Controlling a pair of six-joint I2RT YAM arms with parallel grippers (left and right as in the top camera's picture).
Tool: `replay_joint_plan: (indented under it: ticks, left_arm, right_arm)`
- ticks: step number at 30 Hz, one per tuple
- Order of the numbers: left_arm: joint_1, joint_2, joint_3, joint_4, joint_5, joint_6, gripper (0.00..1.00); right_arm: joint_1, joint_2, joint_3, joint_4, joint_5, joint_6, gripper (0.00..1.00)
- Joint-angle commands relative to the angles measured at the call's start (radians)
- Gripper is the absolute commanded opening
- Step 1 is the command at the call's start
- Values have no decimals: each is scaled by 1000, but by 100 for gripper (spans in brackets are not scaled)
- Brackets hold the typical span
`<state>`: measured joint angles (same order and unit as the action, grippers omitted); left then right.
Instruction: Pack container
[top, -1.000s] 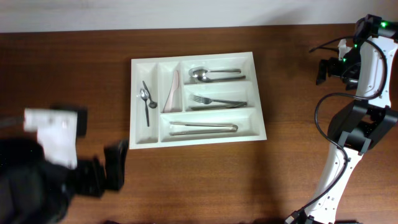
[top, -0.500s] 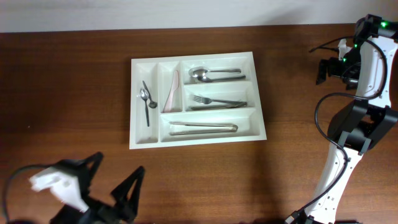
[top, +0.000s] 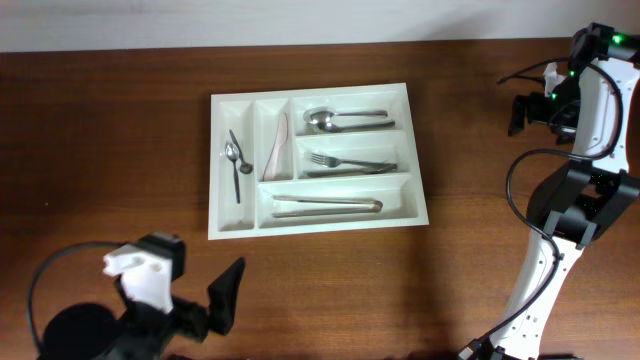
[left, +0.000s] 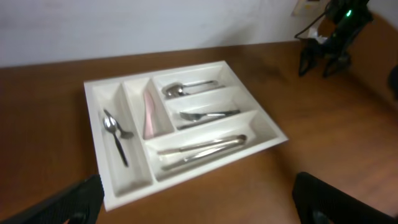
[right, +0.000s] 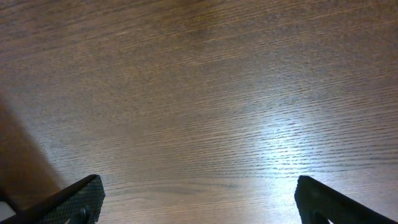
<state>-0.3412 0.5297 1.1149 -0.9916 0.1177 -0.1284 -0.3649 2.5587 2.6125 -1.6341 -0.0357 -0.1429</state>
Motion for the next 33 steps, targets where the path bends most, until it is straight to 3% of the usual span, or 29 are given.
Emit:
replay_joint_plan:
  ticks: [1,12,17,22,33]
  left_arm:
    - [-5,-4,-99,83,-13,132,99]
    - [0,-6,-462,493,-18,145,99]
    - [89,-35,-582,590,-20,145,99]
    - [191,-200,-711,709,-2,156,99]
    - [224,-429,-1011,1157,-18,190,99]
  right_arm:
    - [-2,-18,17,0,-2,-10,99]
    - [-2,-18,17,0,-2,-10,99]
    - [-2,-18,17,0,-2,-10,99]
    - [-2,-18,17,0,-2,-10,99]
    - [-2,-18,17,0,-2,-10,99]
